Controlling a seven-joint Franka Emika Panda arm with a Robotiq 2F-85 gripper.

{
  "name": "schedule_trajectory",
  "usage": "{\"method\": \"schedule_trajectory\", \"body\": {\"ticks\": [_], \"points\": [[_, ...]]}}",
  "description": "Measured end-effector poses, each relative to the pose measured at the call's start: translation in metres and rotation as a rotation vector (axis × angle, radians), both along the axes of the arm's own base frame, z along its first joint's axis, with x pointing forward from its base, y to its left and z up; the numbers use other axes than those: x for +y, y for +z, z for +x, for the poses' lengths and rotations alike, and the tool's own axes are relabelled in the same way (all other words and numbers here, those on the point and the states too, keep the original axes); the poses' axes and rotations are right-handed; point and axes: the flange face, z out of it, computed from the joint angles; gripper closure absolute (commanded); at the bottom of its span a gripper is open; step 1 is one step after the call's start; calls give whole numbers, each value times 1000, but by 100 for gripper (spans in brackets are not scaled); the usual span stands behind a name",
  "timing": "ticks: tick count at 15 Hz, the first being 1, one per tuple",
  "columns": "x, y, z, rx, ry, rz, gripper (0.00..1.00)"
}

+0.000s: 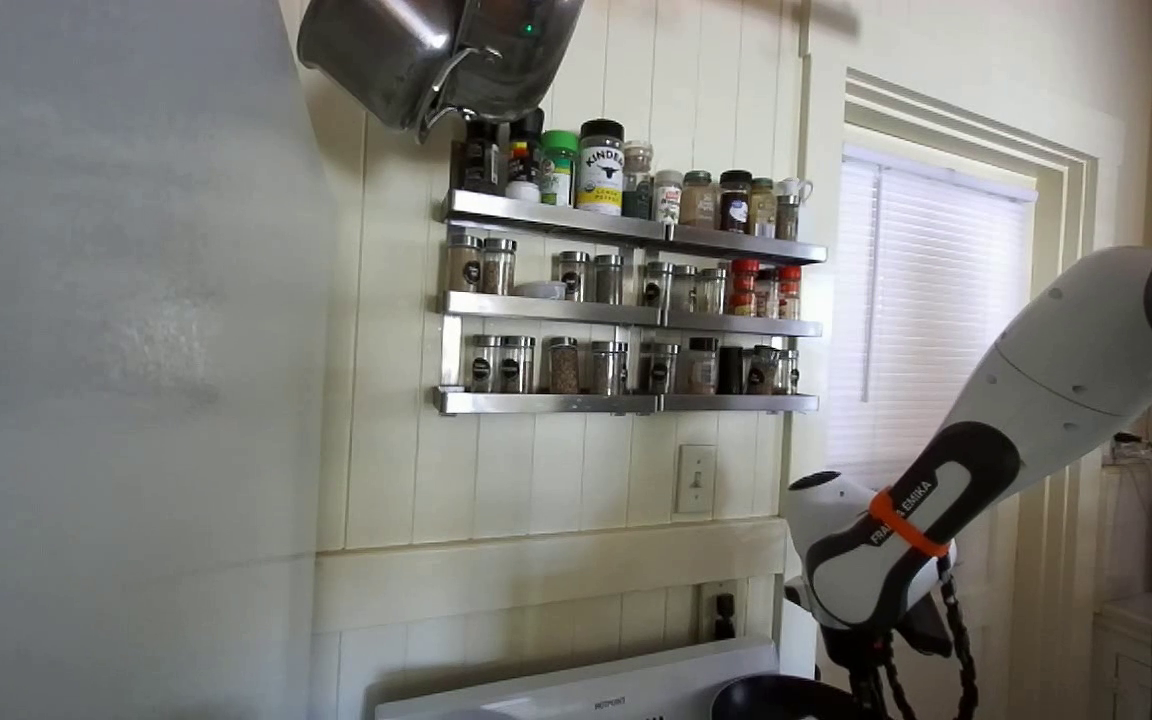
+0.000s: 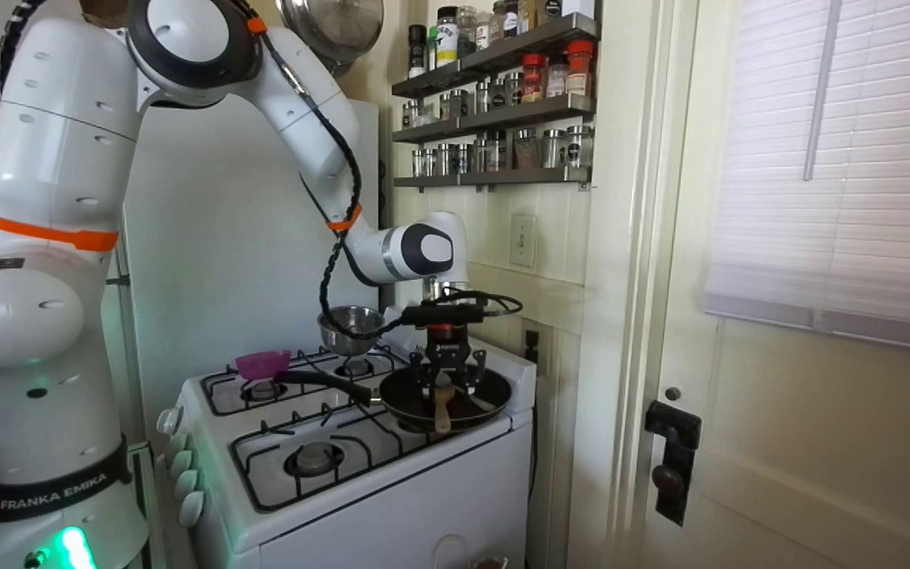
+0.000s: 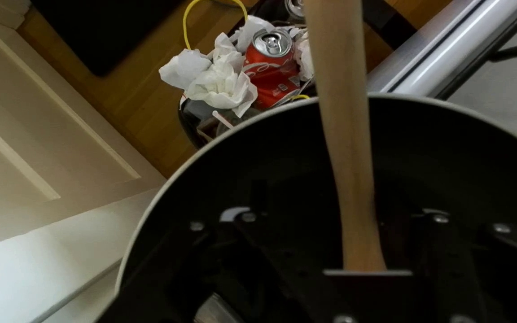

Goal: Remove the wooden spatula and spoon from the black pan and place it in the silver bowl on the left.

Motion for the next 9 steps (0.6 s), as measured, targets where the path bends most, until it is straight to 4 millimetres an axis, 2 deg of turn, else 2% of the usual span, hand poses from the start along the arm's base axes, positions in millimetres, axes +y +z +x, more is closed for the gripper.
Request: {"method": "schedule_trajectory", "body": {"ticks": [4,5,6,9], "points": [[5,-1,4,-3,8,-2,97],[6,0,4,-5,8,-2,99],[6,0,5,-7,5,-2,95],[6,8,6,-24,-2,-4,95]]}}
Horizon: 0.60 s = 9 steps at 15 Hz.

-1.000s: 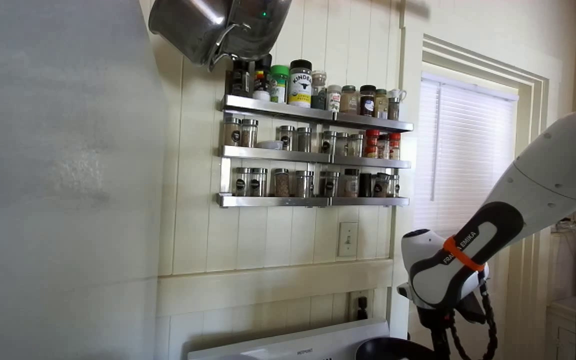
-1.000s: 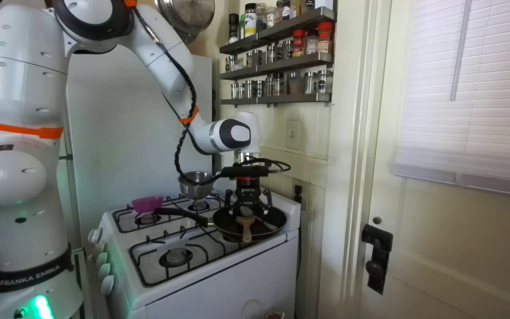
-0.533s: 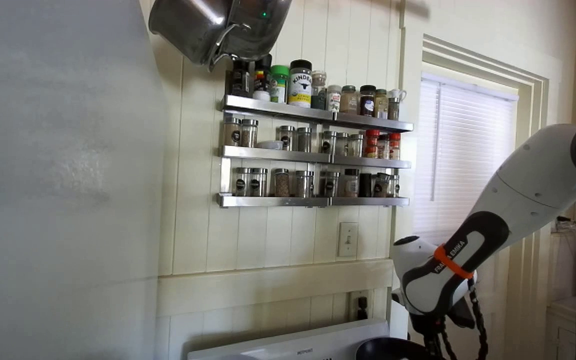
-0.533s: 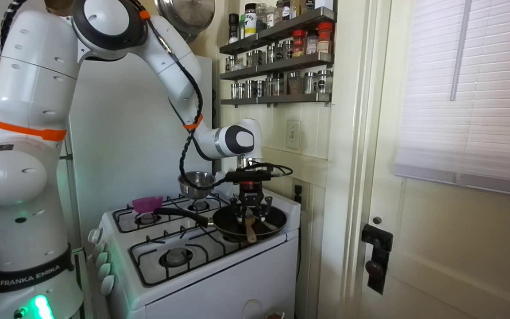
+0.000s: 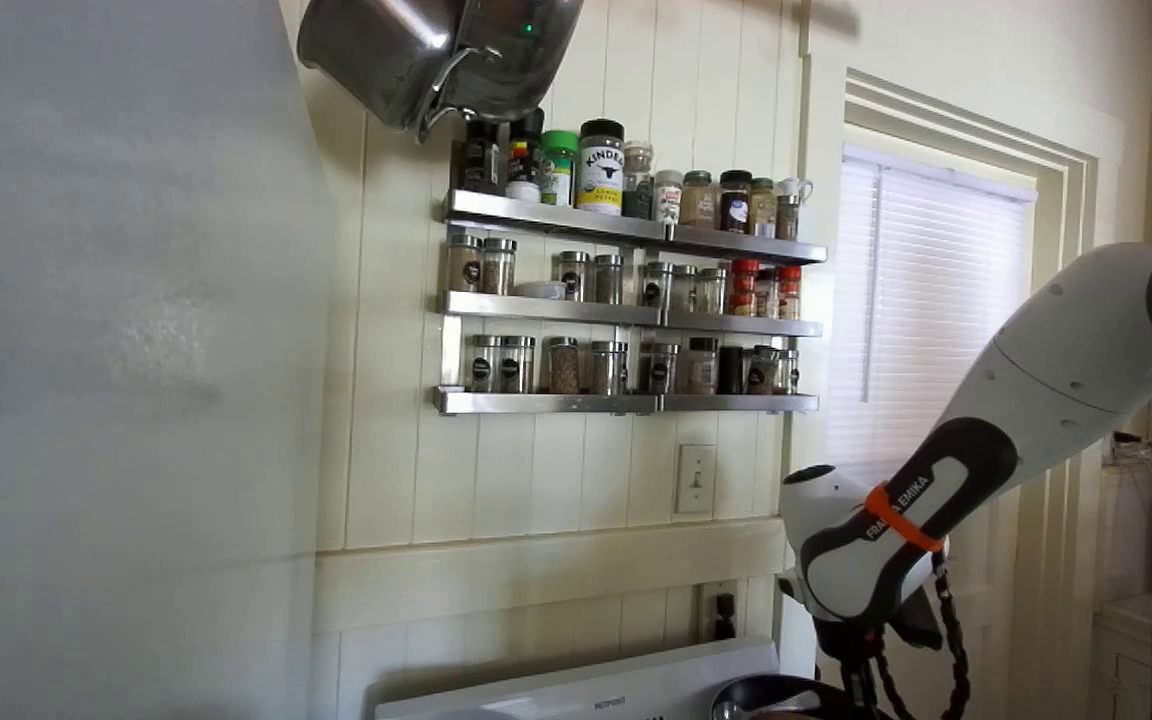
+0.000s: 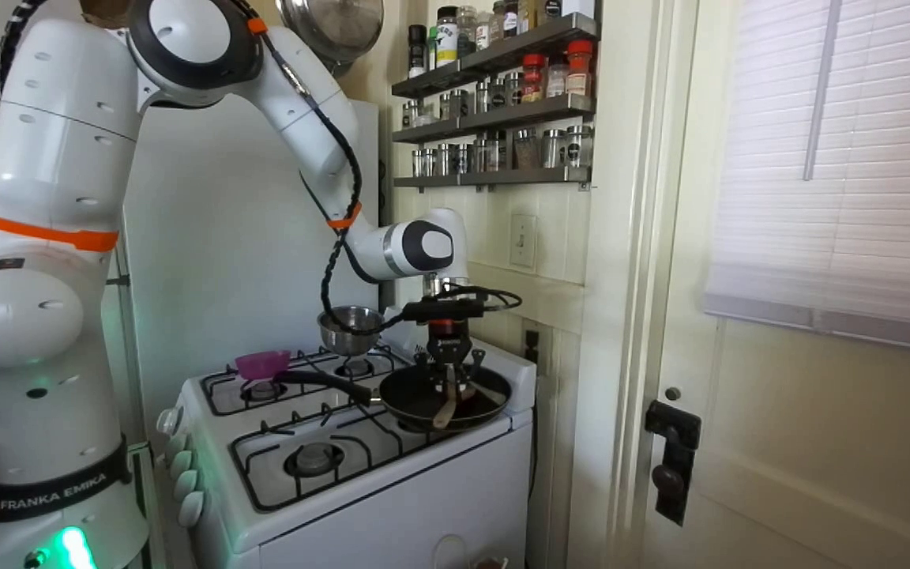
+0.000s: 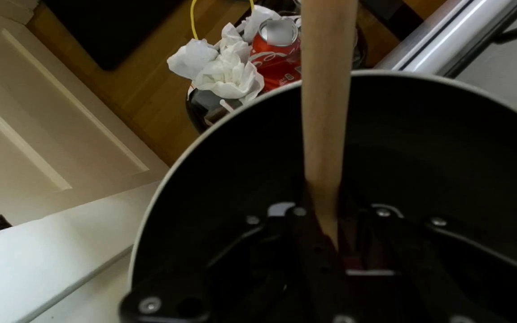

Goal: Remove the wooden spatula and spoon from the black pan and place it in the silver bowl on the left.

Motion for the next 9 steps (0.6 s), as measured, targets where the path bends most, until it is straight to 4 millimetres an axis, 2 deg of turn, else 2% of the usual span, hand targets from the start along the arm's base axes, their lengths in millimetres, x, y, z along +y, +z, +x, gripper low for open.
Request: {"method": "schedule_trajectory", "body": {"ticks": [3,6,9], "points": [[-1,38,-1,-41,7,0,95],[3,80,-13,-27,26,-4,95],[11,97,-26,38,19,-19,95]]}}
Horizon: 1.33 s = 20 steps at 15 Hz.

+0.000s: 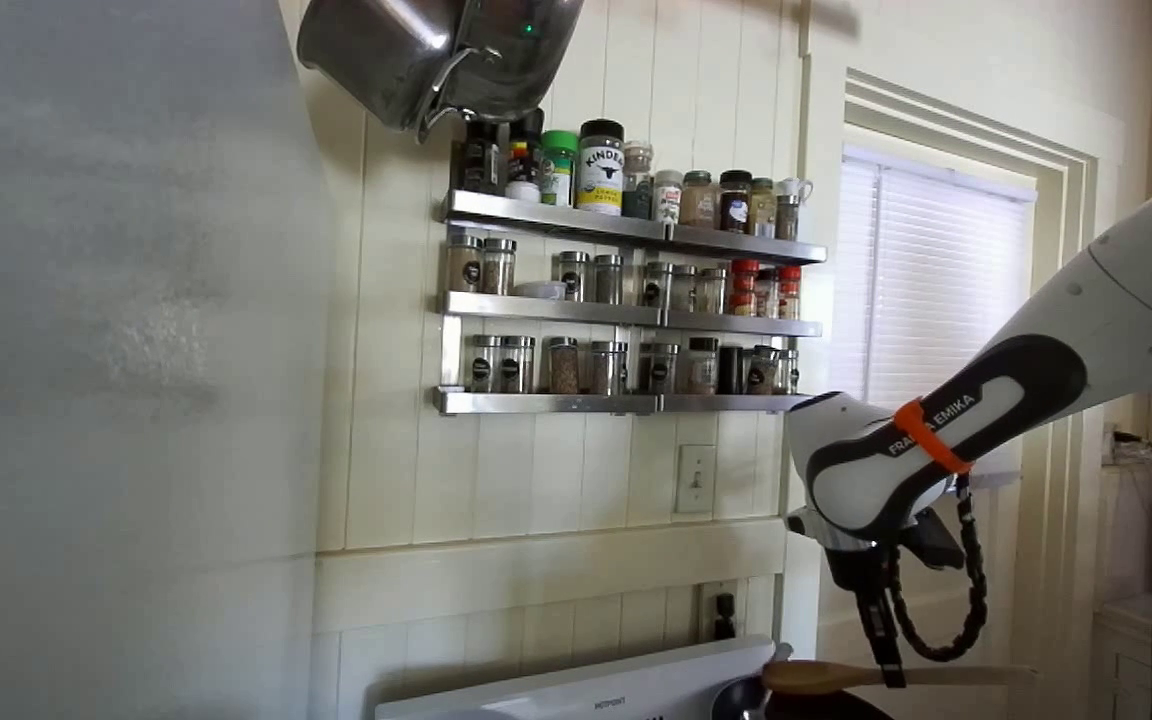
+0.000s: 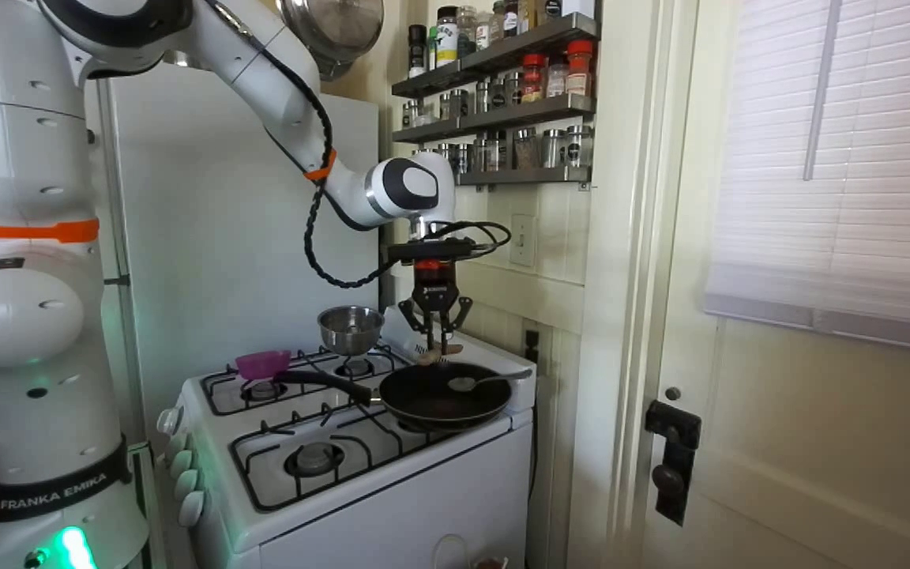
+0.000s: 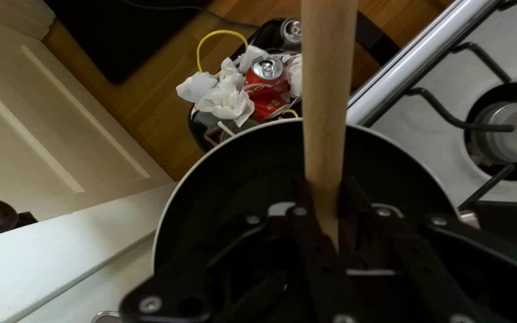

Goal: Remove the wooden spatula and spoon from the black pan and place it in the silver bowl on the left.

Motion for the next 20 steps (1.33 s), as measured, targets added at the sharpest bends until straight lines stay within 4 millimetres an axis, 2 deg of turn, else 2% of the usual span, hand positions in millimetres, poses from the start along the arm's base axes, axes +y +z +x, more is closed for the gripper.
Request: {"method": "schedule_trajectory", "body": {"ticks": [5,7,10,14,17,20], "points": [[17,7,-12,79,2,6,95],[32,17,-12,85,29,-1,95],[71,38,-9,93,95,-19,95],[145,50,-13,127,217,-45,95],[192,47,-11,157,289,-59,95],[222,39,2,170,341,-64,95]]}}
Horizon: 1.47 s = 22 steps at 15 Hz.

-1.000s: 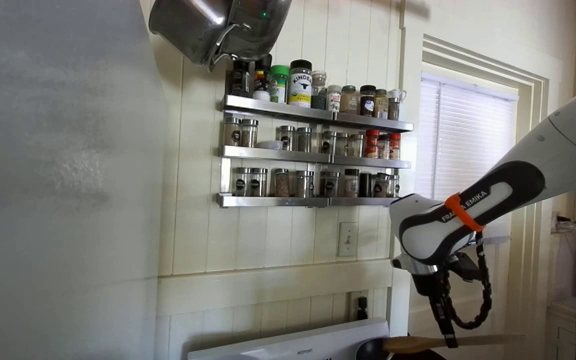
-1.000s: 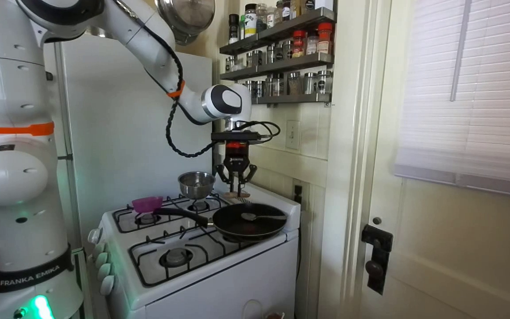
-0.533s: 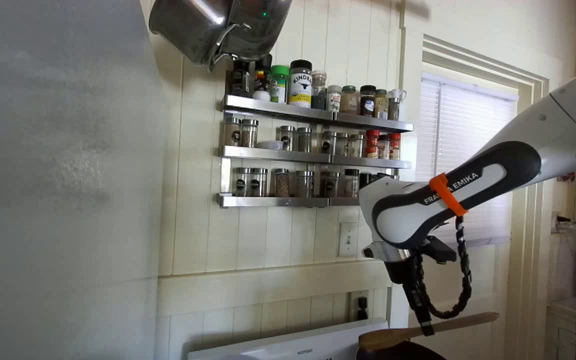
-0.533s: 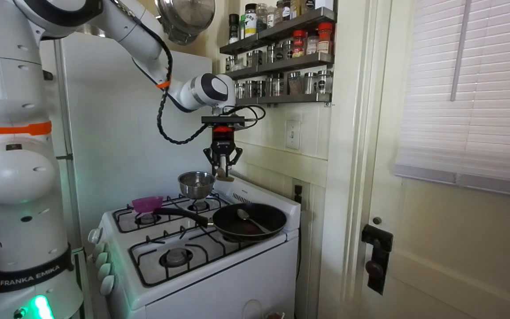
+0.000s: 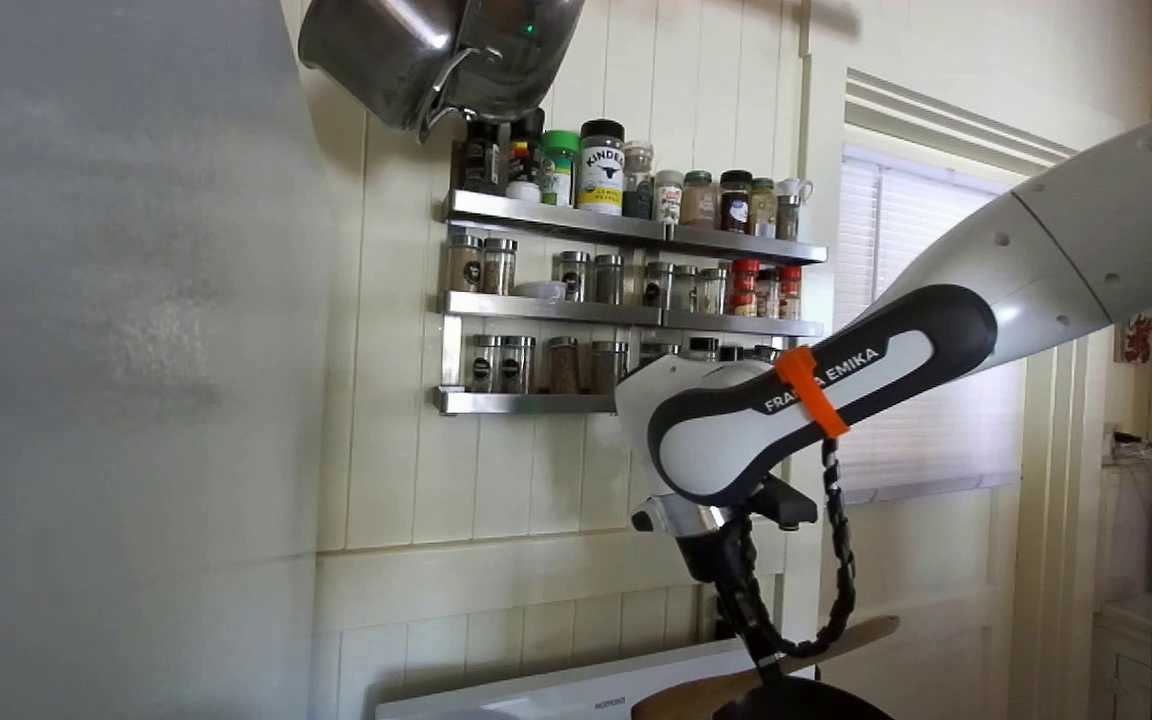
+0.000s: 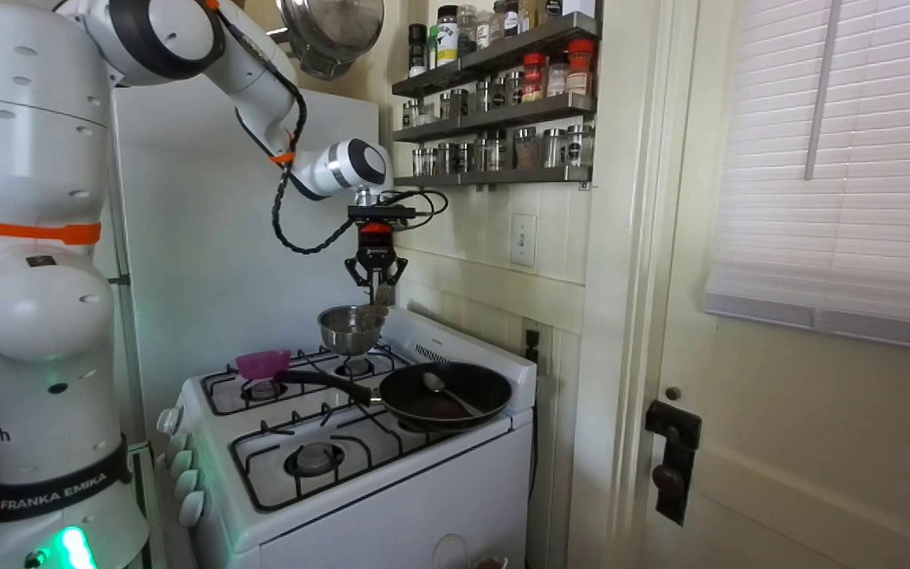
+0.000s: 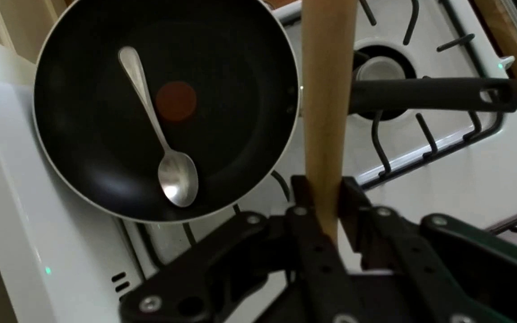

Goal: Remove the wooden spatula and spoon from the black pan and place it in the silver bowl on the left.

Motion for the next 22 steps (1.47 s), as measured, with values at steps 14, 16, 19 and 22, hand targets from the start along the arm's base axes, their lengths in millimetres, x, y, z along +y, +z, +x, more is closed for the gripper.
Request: {"method": "schedule_trajectory", "body": {"ticks": [14,16,19,22], "points": [[154,-35,26,-103,-99,-15,95],[159,-53,32,-92,-150,-43,95],[161,-74,41,-68,-199,-77,95],[167,-83,46,-50,-216,-95,95]]}}
